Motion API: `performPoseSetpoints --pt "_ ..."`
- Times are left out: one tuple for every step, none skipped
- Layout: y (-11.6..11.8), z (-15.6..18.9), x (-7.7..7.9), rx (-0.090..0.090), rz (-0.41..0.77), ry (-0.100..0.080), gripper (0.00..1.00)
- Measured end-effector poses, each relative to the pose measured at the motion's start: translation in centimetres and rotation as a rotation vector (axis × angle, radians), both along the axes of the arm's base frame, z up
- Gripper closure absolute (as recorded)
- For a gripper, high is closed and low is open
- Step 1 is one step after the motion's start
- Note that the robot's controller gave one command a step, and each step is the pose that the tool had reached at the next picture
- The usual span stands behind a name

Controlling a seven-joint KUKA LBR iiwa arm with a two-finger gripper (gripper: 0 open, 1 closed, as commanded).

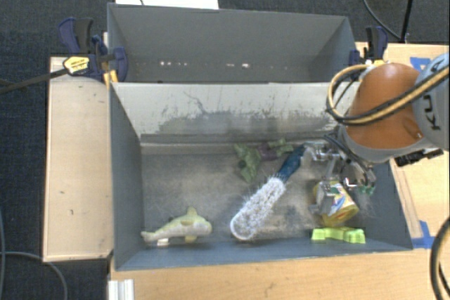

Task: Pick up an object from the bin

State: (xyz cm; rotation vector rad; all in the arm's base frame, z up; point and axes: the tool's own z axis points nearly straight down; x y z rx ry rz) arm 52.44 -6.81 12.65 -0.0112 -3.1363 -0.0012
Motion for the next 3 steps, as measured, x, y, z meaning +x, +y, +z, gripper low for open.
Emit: performPoseSetpoints --pt "0.0 0.4 0.2 -0.001 0.002 -0.008 0.00" --pt "7.3 -3.0 -0.7 0.000 0.080 -0.008 0.00" --pt "13.5 -4.7 -0.8 0.001 0.113 -0.007 0.00"
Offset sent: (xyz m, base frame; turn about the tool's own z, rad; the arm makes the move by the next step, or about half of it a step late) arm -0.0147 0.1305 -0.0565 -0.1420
